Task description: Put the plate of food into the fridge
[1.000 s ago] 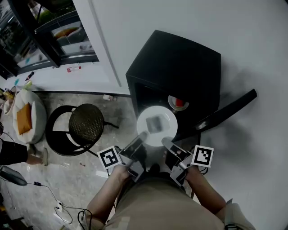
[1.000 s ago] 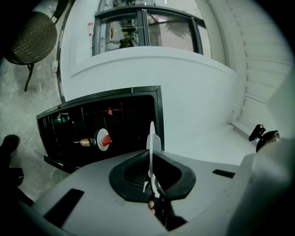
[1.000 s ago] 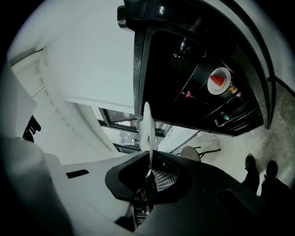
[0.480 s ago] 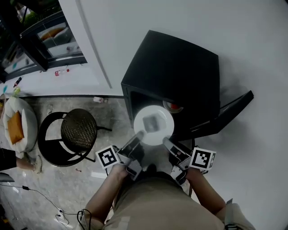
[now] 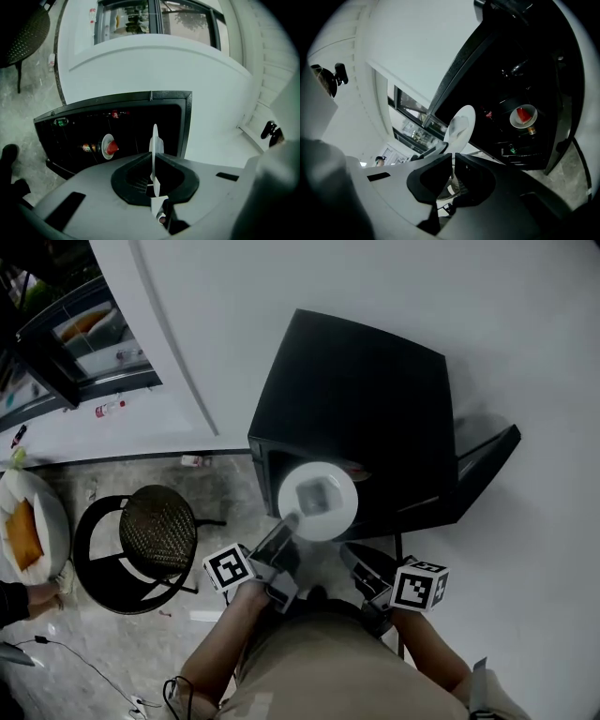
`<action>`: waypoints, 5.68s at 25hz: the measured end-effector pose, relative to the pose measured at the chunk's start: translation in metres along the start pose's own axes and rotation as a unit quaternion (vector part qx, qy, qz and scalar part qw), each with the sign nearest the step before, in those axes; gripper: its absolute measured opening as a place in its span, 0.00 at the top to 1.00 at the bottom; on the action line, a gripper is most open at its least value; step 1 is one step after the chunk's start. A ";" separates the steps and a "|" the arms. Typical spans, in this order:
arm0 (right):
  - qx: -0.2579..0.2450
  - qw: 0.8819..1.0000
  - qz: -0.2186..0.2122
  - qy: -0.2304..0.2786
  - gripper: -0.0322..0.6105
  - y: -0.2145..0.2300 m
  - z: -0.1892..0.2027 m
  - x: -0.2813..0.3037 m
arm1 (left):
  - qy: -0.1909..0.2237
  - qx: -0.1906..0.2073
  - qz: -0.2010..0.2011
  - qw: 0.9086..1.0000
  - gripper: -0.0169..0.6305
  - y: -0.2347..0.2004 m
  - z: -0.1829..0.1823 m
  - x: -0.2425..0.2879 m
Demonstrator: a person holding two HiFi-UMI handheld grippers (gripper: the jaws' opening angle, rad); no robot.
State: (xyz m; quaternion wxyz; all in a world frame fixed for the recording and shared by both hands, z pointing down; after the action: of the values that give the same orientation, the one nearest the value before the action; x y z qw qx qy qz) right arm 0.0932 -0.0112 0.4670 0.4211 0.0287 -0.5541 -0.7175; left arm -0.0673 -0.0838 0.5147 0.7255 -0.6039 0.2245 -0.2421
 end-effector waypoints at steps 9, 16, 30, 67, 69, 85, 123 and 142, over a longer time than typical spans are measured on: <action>-0.041 0.999 0.012 0.009 0.91 -0.012 0.004 0.012 | -0.010 0.005 0.008 1.000 0.95 -0.020 -0.021 0.022; -0.068 0.998 0.002 -0.008 0.91 -0.013 -0.009 0.006 | 0.010 0.009 0.000 1.000 0.95 -0.026 -0.019 0.041; -0.145 0.986 -0.024 -0.081 0.91 -0.012 -0.021 0.001 | 0.089 -0.013 -0.024 0.996 0.95 -0.045 -0.016 0.061; -0.259 0.956 0.009 -0.138 0.91 -0.002 -0.015 0.001 | 0.150 0.034 0.017 0.988 0.81 -0.050 -0.043 0.106; -0.258 0.956 0.008 -0.140 0.91 -0.001 -0.015 0.001 | 0.145 0.041 0.018 0.988 0.79 -0.049 -0.043 0.107; -0.264 0.954 0.003 -0.143 0.91 0.000 -0.012 0.004 | 0.107 0.113 -0.033 0.987 0.71 -0.050 -0.030 0.087; -0.259 0.956 0.003 -0.135 0.91 0.006 -0.014 -0.002 | 0.054 0.152 -0.031 0.986 0.86 -0.051 -0.015 0.104; -0.253 0.959 0.011 -0.130 0.91 0.012 -0.016 -0.006 | 0.073 0.173 -0.040 0.981 0.87 -0.057 -0.035 0.119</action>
State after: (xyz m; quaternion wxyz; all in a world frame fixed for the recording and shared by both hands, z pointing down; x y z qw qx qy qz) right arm 0.1122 -0.0197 0.4686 0.3472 -0.1782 -0.4050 -0.8268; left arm -0.0007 -0.1934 0.5605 0.7906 -0.4585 0.2070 -0.3491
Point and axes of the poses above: the fingertips, and each gripper's own axes: x forward along the fingers, y to its right, z out of its underside, the point moved 5 cm from there along -x, backward along the fingers, and after that the axes turned 8 degrees about x, right-handed, at the moved point
